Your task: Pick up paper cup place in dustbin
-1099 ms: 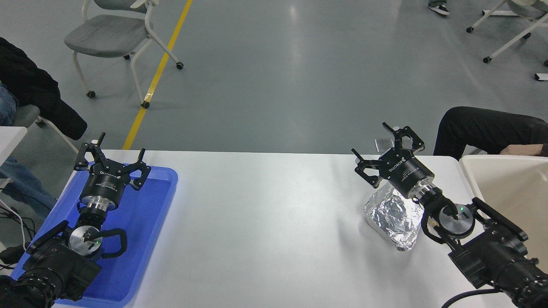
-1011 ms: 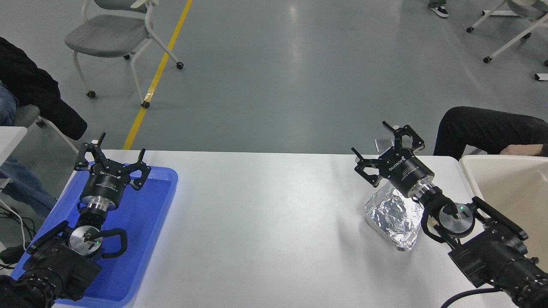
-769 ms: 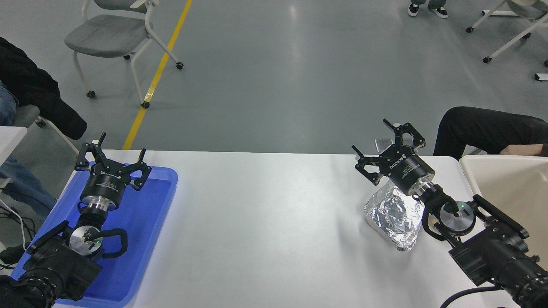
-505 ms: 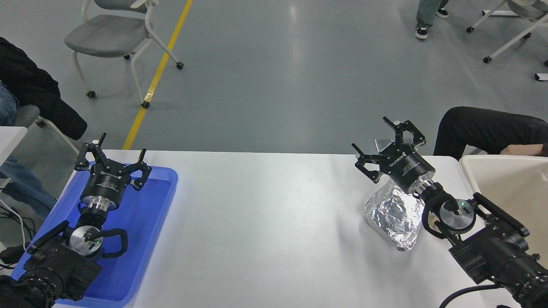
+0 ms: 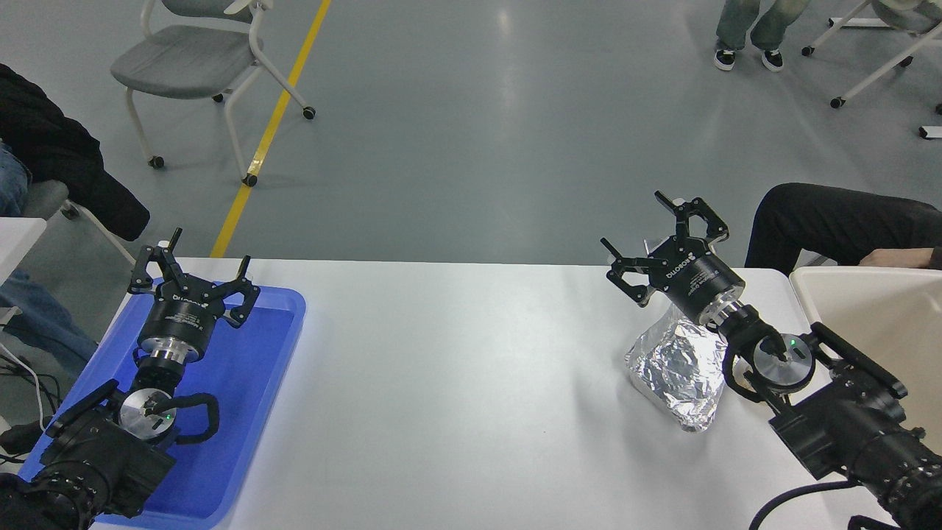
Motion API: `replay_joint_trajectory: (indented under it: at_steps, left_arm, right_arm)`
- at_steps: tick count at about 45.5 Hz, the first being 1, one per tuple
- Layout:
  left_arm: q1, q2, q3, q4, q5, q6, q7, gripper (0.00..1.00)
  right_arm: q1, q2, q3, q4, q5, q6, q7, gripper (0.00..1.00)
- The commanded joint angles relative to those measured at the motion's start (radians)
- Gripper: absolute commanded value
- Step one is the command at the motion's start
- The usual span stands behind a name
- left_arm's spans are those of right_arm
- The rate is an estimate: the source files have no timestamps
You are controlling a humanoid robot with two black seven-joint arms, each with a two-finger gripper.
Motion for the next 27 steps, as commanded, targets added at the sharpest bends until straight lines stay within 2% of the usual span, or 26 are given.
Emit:
replay_joint_trajectory:
  at_steps: [1, 12, 20, 27]
  left_arm:
    - [0.000, 0.000, 0.000, -0.002, 0.000, 0.000, 0.000, 1.00]
    - [0.000, 0.001, 0.001, 0.001, 0.000, 0.000, 0.000, 1.00]
    - [0.000, 0.001, 0.000, -0.002, 0.000, 0.000, 0.000, 1.00]
    - [0.000, 0.000, 0.000, -0.002, 0.000, 0.000, 0.000, 1.00]
  right_arm:
    - [0.078, -0.051, -0.113, 0.024, -0.029, -0.008, -0.002, 1.00]
    - [0.233, -0.127, -0.345, 0.033, -0.063, -0.026, -0.002, 1.00]
    - [0.427, -0.190, -0.701, 0.041, -0.063, -0.024, -0.002, 1.00]
    - [0.610, -0.200, -1.007, 0.043, -0.060, -0.020, -0.002, 1.00]
